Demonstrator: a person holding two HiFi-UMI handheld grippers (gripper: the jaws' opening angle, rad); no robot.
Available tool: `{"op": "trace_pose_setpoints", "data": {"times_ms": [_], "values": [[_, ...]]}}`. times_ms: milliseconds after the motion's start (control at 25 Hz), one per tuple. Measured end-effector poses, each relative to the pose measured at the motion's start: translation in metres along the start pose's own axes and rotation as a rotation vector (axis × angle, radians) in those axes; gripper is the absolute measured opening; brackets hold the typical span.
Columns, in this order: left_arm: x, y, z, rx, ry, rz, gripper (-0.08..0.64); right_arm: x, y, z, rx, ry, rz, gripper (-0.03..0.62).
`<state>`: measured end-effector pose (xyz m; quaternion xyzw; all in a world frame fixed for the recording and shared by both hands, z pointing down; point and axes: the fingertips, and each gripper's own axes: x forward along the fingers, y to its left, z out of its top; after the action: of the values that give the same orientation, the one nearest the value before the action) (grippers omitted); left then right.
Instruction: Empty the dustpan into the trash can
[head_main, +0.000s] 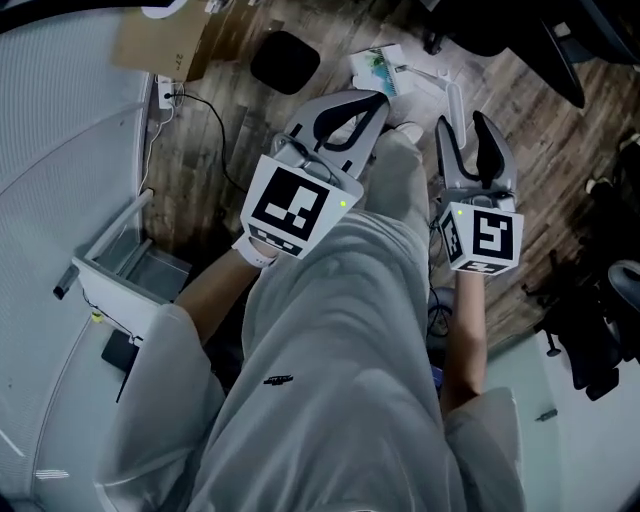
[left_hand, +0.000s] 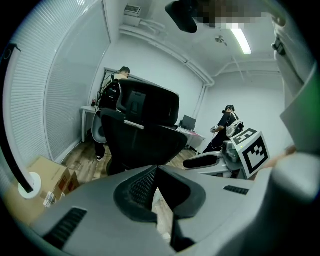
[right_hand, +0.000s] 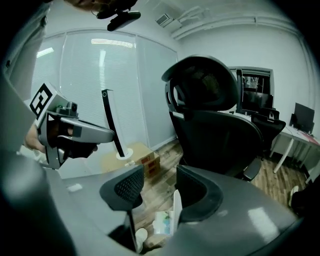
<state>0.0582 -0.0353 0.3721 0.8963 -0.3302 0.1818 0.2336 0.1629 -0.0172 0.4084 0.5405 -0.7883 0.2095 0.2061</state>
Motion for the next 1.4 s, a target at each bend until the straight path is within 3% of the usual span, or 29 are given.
{"op": "trace_pose_setpoints", "data": {"times_ms": [280,560,1400], "values": [[0.017,0.003,-0.023,0.004,0.028,-0.014,0.006,0.029,-0.012,-0.037,0.001,0.139,-0.016,0.213],[0.029,0.006,-0.049,-0.009,0.055,-0.013,0.006,0.053,-0.025,-0.060,-0.010,0.202,-0.026,0.224],[0.054,0.020,-0.096,-0.133,0.040,0.057,0.006,0.099,-0.047,-0.113,-0.044,0.426,0.001,0.222]]}}
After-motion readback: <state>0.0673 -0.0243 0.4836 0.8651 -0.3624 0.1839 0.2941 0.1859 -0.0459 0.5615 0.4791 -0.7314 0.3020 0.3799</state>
